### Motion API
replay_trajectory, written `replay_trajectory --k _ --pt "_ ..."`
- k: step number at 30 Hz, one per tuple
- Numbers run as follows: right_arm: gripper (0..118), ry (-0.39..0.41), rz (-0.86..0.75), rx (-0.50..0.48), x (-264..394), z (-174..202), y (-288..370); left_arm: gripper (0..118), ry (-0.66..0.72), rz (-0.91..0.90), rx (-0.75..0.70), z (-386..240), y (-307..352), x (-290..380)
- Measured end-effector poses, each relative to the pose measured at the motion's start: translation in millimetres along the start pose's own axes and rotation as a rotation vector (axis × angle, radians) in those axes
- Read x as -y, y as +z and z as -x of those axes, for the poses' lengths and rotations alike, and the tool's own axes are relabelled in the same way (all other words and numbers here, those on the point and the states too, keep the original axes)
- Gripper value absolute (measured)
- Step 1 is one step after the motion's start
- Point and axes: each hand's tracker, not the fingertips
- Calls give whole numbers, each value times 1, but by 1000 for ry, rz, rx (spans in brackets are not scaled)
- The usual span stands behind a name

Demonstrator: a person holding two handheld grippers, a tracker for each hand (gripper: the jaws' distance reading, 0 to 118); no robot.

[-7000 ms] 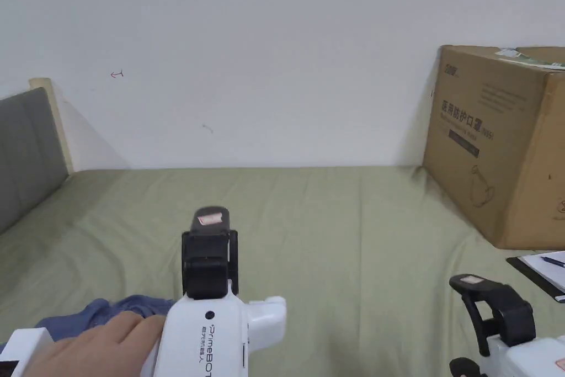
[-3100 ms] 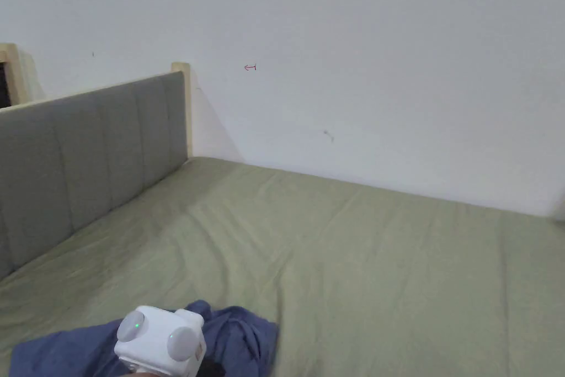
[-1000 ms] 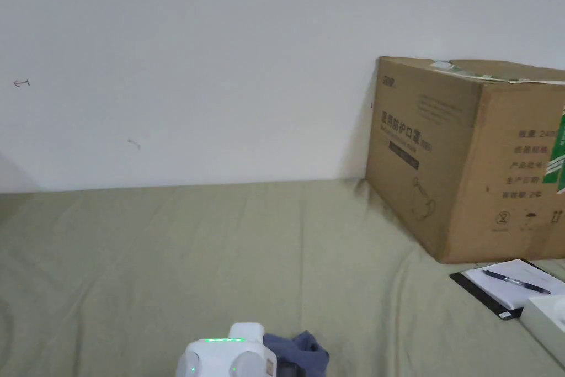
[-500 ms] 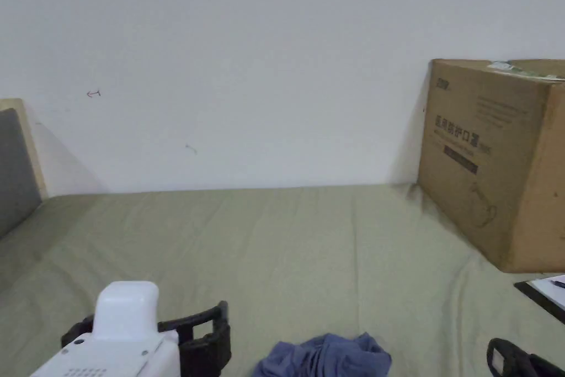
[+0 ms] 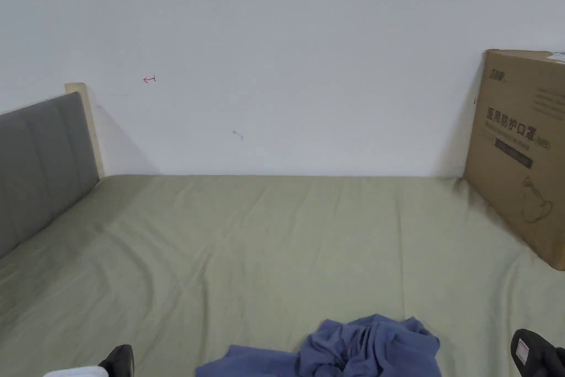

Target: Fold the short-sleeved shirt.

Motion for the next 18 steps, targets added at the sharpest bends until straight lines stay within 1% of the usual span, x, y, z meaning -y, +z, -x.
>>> replay_trajectory --k 2,3,4,6,7,8,10,11,12,13,14,15,16,17,18 --pt "0 5 1 -19 -4 2 1 0 -13 62 16 -6 -21 -23" --pt "0 11 3 -27 -7 3 0 0 -9 145 81 -9 -43 -39" --pt "0 19 7 -31 -9 5 -1 0 -8 239 123 -14 -64 -50" --pt "0 34 43 -52 -12 7 -6 0 -1 515 180 -22 -125 -60" --pt "0 35 79 -76 -13 7 -11 0 -6 627 225 -26 -160 -57" --pt "0 31 101 -93 -12 8 -17 0 -5 697 243 -25 -196 -49" --pt "0 25 118 -112 -9 8 -27 0 -11 835 214 -31 -246 -30" --pt "0 27 120 -114 -5 8 -33 0 -8 863 219 -34 -269 -18" --pt "0 31 124 -115 -3 9 -37 5 -7 864 223 -33 -285 -6" --pt "0 40 134 -115 -1 9 -41 22 -4 857 224 -36 -302 3" --pt "0 48 145 -114 0 9 -43 61 -15 879 207 -39 -316 12" --pt "0 55 157 -114 1 10 -44 81 -28 914 172 -43 -330 23" --pt "0 60 170 -118 3 9 -46 94 -55 930 141 -50 -332 36" --pt "0 64 183 -123 6 7 -48 105 -59 934 149 -54 -340 45" --pt "0 70 197 -127 8 6 -50 108 -72 937 154 -58 -349 55"
